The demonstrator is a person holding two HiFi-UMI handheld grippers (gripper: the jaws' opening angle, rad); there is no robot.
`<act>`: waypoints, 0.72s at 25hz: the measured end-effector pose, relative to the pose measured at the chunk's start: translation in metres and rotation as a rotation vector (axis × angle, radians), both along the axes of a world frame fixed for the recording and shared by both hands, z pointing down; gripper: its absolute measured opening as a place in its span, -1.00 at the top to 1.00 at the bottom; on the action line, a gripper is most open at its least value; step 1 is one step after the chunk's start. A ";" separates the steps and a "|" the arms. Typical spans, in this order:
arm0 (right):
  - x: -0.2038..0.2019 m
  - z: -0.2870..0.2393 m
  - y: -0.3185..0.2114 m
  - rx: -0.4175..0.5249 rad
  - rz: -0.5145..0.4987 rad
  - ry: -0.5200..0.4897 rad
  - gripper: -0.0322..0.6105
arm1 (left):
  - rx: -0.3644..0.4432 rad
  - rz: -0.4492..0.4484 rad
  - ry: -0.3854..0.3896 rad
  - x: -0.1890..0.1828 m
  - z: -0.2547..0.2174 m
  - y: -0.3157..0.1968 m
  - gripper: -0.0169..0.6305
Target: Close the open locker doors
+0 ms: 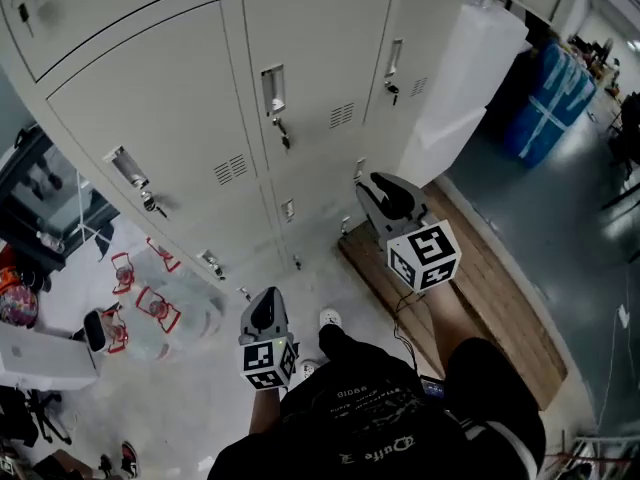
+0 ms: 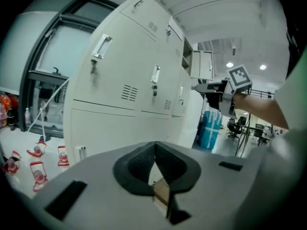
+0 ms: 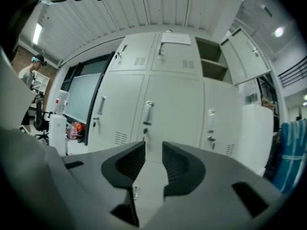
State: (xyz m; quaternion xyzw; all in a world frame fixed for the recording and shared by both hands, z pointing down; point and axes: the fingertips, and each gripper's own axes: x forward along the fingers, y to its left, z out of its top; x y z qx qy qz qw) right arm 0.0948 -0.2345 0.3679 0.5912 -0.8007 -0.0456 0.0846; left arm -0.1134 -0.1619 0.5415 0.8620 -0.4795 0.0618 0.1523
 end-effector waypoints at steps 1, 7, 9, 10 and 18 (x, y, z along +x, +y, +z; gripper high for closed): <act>0.021 -0.014 0.002 0.024 0.039 -0.013 0.56 | -0.003 0.031 0.004 0.011 -0.002 0.002 0.92; 0.157 -0.116 0.006 0.186 0.215 -0.123 0.56 | 0.002 0.128 -0.014 0.066 -0.011 -0.001 0.92; 0.202 -0.142 0.004 0.228 0.265 -0.132 0.55 | -0.002 0.138 -0.015 0.085 -0.011 -0.010 0.92; 0.224 -0.154 0.001 0.246 0.290 -0.127 0.54 | -0.004 0.142 -0.017 0.095 -0.011 -0.017 0.92; 0.401 -0.235 -0.038 0.371 0.416 -0.131 0.48 | 0.038 0.155 -0.012 0.203 -0.036 -0.083 0.92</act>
